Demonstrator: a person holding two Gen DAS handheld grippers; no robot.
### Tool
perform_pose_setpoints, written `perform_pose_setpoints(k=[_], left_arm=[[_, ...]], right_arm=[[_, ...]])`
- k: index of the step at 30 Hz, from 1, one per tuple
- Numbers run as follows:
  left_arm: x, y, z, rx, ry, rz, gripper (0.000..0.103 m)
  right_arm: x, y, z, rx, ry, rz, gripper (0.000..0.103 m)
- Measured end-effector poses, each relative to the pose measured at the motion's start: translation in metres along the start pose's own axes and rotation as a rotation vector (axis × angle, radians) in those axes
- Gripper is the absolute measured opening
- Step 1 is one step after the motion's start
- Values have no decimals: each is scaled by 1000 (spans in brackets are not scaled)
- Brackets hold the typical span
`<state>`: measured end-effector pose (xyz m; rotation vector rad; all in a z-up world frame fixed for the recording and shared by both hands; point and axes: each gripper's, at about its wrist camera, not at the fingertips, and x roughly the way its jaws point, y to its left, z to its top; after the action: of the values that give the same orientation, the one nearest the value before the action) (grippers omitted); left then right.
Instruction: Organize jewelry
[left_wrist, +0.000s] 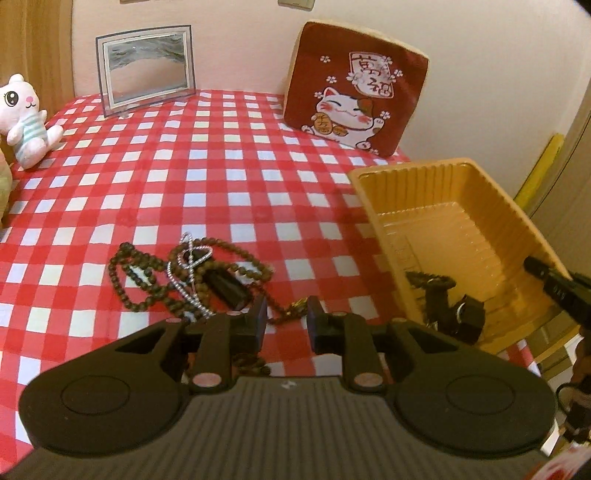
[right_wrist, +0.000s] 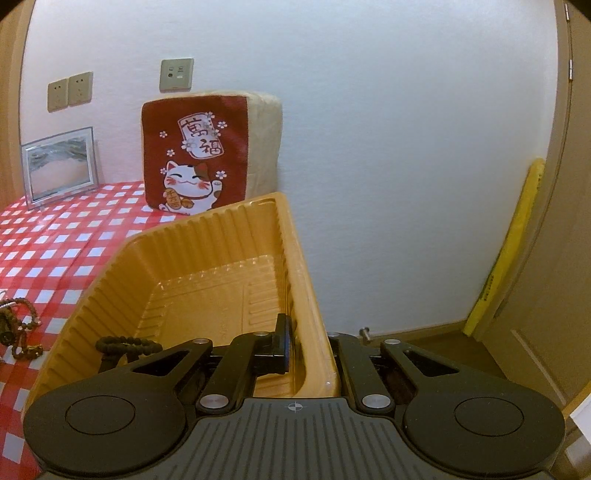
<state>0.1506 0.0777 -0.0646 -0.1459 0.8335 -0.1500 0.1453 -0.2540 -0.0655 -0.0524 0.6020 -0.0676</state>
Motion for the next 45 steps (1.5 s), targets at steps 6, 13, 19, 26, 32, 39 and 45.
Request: perform_pose_setpoints(k=[6,13,19,26,32,39,45], left_arm=[[2,6,-8,13,13,15,23],[4,8,-16,45,25,27,23],[7,4,-21,85,20,14,23],[19,-4,-22,136,21,-12,23],[38,-15,-19,212,19,-27,23],[65,-21,-9,263,31,-47,25],[83,-22,-4,288,55,-41,25]], right_arm=[[-1,1,0,-1,2,-7,6],[-2,2,-1,1,7,-16,6],[-1,2,-1,1,8,-18,6],[-1,2,-1,1,9,-18,6],[-1,2,-1,2,10,-18,6],[1,1,-1,7,14,-16,6],[1,0,-2,9,16,-16,6]])
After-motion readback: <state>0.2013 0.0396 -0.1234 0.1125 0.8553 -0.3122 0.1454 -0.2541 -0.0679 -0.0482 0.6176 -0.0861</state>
